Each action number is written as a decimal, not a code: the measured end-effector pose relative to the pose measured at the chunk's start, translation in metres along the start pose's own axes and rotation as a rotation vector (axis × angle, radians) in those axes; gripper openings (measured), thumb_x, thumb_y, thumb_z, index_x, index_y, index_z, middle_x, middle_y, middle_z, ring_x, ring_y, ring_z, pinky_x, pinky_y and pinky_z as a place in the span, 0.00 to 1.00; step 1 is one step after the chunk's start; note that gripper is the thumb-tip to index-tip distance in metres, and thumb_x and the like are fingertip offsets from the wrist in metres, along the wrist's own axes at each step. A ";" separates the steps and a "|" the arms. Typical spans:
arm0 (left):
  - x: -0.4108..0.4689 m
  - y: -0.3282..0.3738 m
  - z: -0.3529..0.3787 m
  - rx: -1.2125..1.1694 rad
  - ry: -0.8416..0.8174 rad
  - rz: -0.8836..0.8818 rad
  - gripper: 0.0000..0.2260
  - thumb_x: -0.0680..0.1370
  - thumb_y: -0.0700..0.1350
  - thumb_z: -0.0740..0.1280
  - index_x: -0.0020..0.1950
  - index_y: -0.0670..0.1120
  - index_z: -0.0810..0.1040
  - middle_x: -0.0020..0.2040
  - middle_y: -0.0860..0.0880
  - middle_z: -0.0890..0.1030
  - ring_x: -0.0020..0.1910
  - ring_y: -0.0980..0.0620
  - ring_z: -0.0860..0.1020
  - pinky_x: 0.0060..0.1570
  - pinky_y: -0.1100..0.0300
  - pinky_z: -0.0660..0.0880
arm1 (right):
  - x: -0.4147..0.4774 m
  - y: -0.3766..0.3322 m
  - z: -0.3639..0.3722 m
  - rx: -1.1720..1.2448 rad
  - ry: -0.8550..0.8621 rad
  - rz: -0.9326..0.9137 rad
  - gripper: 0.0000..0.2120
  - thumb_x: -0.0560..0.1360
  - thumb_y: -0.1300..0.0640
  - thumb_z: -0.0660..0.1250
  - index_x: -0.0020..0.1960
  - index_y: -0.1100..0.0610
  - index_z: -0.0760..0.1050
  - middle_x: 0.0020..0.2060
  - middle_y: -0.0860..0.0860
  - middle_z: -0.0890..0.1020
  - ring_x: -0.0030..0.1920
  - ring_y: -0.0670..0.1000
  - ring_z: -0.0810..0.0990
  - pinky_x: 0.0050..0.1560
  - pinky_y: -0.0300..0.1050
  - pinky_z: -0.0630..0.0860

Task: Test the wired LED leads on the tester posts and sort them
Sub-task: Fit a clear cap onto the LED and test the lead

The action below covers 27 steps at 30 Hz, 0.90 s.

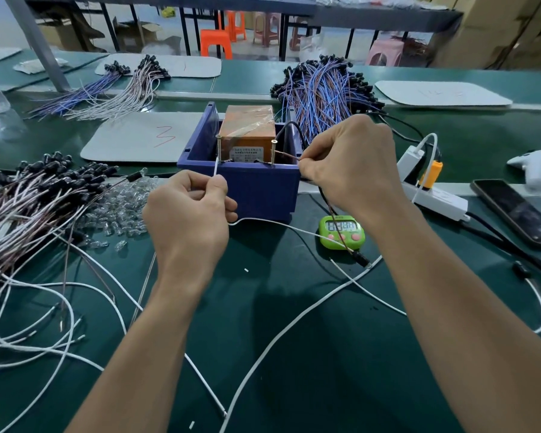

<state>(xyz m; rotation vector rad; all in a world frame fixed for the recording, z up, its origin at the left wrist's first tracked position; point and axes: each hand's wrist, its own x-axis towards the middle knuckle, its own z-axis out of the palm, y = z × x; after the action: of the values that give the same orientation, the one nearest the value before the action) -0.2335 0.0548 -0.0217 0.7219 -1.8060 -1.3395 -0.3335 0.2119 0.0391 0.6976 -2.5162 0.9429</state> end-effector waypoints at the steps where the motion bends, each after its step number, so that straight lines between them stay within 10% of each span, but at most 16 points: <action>1: 0.000 0.000 0.000 -0.002 0.000 0.001 0.10 0.79 0.46 0.70 0.38 0.49 0.80 0.29 0.55 0.84 0.26 0.54 0.83 0.25 0.67 0.74 | 0.001 0.000 -0.001 -0.005 -0.006 -0.009 0.03 0.67 0.58 0.78 0.37 0.51 0.88 0.28 0.38 0.79 0.34 0.42 0.82 0.45 0.41 0.83; 9: -0.002 0.001 0.000 0.006 -0.002 0.012 0.10 0.79 0.46 0.70 0.37 0.49 0.80 0.28 0.55 0.83 0.25 0.55 0.82 0.24 0.69 0.72 | 0.005 0.005 -0.005 0.005 -0.059 -0.044 0.03 0.67 0.58 0.80 0.37 0.50 0.88 0.27 0.34 0.78 0.35 0.34 0.80 0.36 0.23 0.73; 27: -0.001 0.002 -0.002 -0.012 -0.010 0.008 0.10 0.80 0.45 0.69 0.38 0.49 0.79 0.29 0.54 0.83 0.25 0.54 0.82 0.26 0.68 0.74 | 0.004 0.002 -0.006 0.017 -0.044 -0.046 0.03 0.68 0.57 0.79 0.36 0.50 0.87 0.27 0.35 0.79 0.37 0.35 0.81 0.38 0.24 0.74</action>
<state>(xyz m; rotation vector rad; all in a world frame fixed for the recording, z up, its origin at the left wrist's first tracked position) -0.2314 0.0554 -0.0200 0.7017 -1.8054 -1.3498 -0.3370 0.2164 0.0441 0.7864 -2.5214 0.9445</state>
